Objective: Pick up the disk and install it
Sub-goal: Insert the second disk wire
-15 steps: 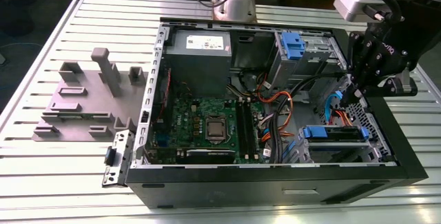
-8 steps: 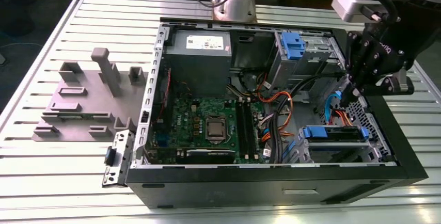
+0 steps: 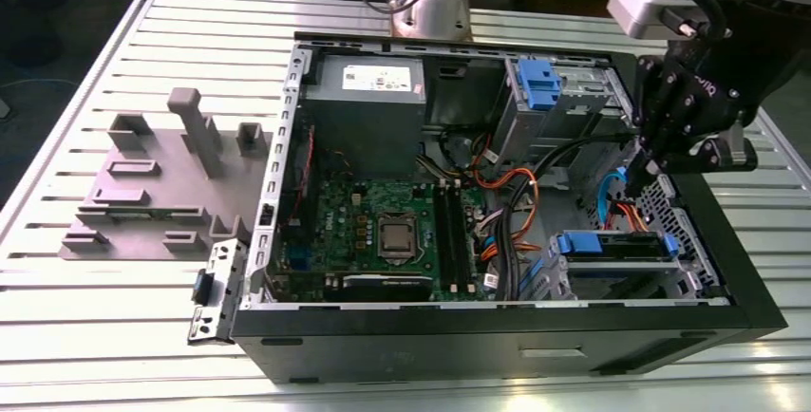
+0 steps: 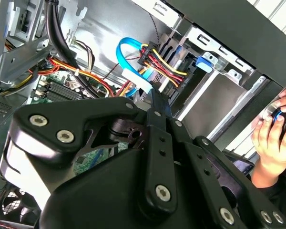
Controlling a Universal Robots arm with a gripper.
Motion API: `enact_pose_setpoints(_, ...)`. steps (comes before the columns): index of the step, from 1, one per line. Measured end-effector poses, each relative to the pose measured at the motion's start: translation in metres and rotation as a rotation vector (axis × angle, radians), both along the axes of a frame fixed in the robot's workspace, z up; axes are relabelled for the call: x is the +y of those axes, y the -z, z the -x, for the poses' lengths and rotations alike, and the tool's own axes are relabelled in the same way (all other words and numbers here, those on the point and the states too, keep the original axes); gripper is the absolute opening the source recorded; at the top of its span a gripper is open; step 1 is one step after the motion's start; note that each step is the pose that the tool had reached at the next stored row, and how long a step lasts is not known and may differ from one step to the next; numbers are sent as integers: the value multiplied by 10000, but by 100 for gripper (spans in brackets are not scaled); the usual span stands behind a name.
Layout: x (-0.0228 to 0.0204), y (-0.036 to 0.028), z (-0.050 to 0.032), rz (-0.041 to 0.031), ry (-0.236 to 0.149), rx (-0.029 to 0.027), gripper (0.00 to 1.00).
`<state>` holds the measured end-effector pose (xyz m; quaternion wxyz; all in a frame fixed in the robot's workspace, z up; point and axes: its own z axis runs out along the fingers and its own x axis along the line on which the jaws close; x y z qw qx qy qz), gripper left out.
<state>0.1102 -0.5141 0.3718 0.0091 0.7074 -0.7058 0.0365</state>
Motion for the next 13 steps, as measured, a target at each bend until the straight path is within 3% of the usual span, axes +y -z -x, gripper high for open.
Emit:
enact_pose_setpoints(4, 1, 20, 0, 2, -1, 0, 11)
enact_pose_setpoints(7, 2, 35, 0, 2, -1, 0, 24)
enact_pose_setpoints(13, 1, 78, 0, 2, -1, 0, 24)
